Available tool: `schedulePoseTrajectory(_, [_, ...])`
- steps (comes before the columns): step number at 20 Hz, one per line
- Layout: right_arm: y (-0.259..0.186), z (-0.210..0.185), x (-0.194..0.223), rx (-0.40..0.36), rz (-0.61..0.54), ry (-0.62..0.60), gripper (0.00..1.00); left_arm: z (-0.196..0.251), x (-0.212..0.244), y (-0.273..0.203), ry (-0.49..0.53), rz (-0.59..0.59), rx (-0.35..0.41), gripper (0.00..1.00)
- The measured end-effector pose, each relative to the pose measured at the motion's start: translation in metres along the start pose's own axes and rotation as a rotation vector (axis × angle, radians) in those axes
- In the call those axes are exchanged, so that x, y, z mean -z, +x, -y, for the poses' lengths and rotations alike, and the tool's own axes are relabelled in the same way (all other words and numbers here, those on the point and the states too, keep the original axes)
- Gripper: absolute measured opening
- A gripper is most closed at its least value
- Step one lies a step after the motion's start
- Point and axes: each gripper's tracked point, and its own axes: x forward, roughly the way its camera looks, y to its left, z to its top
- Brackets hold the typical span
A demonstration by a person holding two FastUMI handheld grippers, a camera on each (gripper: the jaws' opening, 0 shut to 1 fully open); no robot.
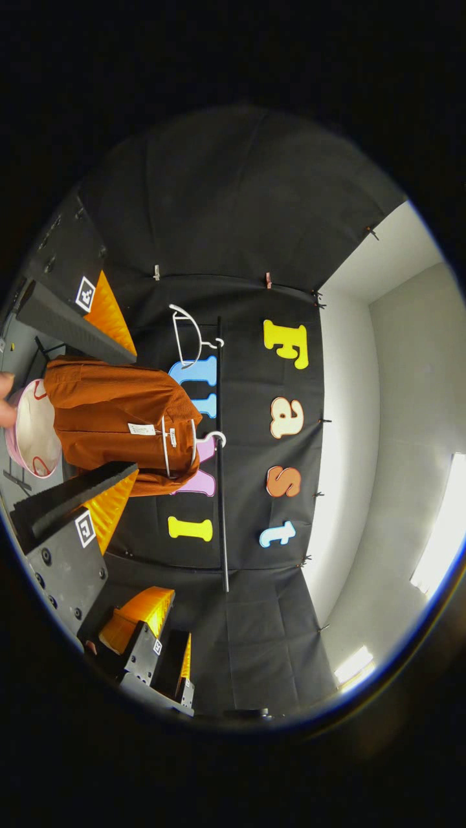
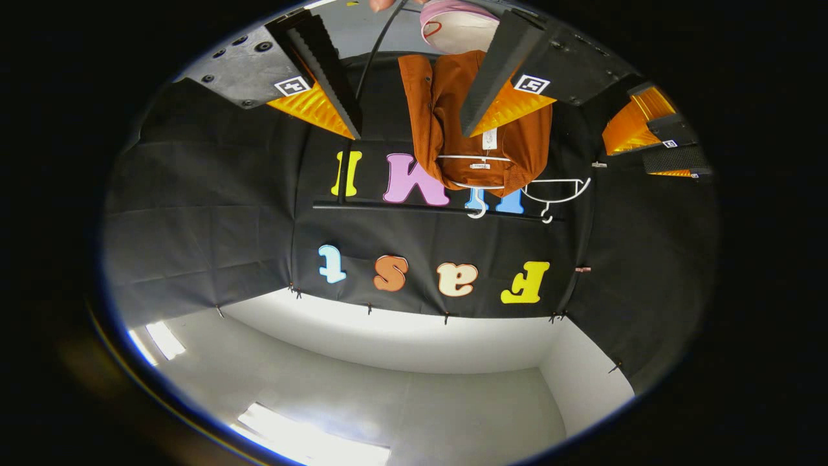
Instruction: Grasp the clothes on the hanger with both hands and then place them into the laundry hamper below.
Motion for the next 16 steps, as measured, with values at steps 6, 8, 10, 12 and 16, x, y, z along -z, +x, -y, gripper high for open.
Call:
schedulePoseTrajectory(6, [0.007,0.002,0.008,0.002,-0.020,0.004,0.99,0.004,0.009,0.019,0.000,-0.011,0.016,0.95])
schedulePoseTrajectory(8, [0.023,0.002,0.011,0.004,-0.020,0.006,0.98,0.007,0.013,0.033,0.005,-0.013,0.029,0.95])
schedulePoseTrajectory(10, [0.041,0.001,0.015,0.000,-0.023,0.001,0.98,0.009,0.018,0.050,0.010,-0.018,0.031,0.95])
schedulePoseTrajectory(12, [0.060,0.000,0.020,-0.005,-0.019,0.002,0.98,0.014,0.023,0.072,0.013,-0.023,0.033,0.95])
schedulePoseTrajectory(16, [0.118,-0.007,0.037,-0.033,-0.013,0.026,0.98,0.021,0.035,0.136,0.022,-0.018,0.022,0.92])
